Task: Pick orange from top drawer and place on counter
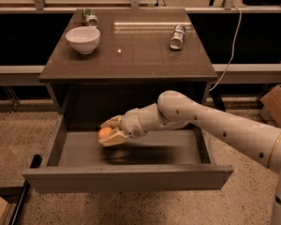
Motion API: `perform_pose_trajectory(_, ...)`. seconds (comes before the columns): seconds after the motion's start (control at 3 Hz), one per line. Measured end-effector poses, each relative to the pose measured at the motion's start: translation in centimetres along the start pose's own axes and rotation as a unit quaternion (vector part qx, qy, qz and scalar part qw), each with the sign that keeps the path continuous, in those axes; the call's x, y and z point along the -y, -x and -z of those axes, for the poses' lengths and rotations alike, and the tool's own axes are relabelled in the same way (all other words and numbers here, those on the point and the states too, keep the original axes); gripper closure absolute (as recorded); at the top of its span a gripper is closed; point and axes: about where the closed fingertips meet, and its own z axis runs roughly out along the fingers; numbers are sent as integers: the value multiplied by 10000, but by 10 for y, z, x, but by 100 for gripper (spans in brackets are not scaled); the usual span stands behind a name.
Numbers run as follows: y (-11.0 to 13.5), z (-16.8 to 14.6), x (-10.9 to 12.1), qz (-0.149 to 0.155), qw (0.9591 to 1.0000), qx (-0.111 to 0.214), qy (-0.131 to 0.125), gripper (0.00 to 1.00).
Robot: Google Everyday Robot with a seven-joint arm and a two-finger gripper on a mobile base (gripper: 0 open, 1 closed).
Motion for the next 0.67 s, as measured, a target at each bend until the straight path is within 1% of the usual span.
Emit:
perform_pose_trajectory(0.33, 37, 65, -9, 451, 9987, -5, -252, 100)
perform_pose_trajectory(0.67, 80, 137, -8, 842, 9925, -317, -830, 100)
